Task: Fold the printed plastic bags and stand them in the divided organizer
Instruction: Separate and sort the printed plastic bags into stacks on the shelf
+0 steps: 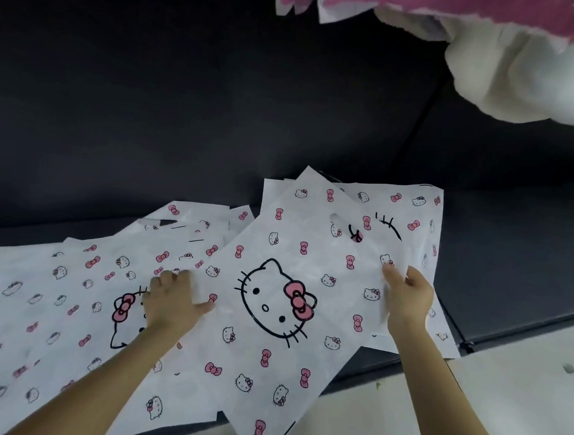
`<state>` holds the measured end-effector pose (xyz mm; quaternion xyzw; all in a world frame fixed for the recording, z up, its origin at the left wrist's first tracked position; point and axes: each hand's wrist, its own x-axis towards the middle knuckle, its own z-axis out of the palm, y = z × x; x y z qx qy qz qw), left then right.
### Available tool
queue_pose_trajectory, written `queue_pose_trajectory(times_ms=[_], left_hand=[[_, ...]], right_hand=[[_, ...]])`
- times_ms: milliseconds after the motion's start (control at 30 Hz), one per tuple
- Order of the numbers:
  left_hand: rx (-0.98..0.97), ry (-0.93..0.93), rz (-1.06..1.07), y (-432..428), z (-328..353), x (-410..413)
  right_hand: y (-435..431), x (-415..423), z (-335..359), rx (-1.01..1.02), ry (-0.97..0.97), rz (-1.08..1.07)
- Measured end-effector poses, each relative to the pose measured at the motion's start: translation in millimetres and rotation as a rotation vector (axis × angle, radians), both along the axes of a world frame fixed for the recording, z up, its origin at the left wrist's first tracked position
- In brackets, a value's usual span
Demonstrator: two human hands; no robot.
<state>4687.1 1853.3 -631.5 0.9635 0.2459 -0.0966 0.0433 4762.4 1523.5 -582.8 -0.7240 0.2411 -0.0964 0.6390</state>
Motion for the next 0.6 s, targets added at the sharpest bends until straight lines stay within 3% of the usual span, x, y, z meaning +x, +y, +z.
queue_pose_trajectory(times_ms=[133,300,400,500,600], left_hand=[[-0.137,-0.063,0.005,0.8,-0.2,-2.6],[-0.447,-0.504,0.027,-6.0,20.2,0.4],[-0.521,-0.649,-0.025,-19.1,46.6,23.6],[-0.503,-0.769,-0.15,-35.1,74.9,74.3],[-0.229,-0.811,-0.272,-45.3,92.8,126.3]], right_hand=[[-1.2,-6.0,2.2,0.016,-0.017,0.019],[-16.0,-15.9,12.6,0.067,-0.032,-0.068],[-34.8,-16.6,18.7,0.097,-0.04,-0.167],[-48.8,-11.8,24.3,0.138,-0.053,-0.272],[-53.5,-4.0,23.8,0.177,-0.042,-0.399]])
